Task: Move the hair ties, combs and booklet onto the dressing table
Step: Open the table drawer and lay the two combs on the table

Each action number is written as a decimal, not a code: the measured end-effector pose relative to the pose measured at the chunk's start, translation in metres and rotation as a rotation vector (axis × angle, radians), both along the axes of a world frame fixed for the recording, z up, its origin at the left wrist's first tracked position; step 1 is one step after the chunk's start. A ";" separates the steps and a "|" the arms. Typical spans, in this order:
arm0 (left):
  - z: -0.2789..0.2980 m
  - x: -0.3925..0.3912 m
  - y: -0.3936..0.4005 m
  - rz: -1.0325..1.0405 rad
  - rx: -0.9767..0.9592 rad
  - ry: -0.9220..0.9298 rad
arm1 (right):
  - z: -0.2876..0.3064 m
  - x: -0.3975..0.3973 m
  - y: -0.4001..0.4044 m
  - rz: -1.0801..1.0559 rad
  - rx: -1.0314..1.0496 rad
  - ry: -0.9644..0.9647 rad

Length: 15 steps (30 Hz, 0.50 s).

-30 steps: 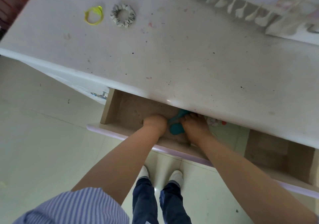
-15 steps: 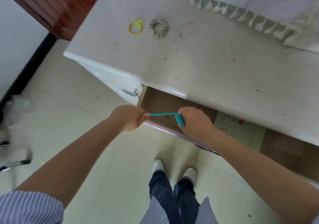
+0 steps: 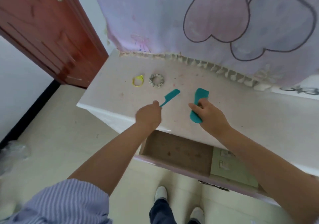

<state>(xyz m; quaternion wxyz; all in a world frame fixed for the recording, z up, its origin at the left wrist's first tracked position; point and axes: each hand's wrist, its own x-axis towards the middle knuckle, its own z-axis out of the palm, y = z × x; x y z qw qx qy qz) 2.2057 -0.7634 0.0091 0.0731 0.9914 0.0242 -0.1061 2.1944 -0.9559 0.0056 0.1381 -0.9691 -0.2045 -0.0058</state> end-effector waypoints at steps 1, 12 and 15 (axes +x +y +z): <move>-0.008 0.005 -0.006 -0.003 0.014 0.010 | -0.014 0.004 -0.001 -0.062 -0.009 0.061; -0.091 0.043 -0.012 -0.140 0.042 0.047 | -0.088 0.027 0.012 -0.109 -0.065 -0.072; -0.091 0.046 -0.011 -0.184 0.045 0.003 | -0.093 0.020 0.003 -0.104 0.049 -0.104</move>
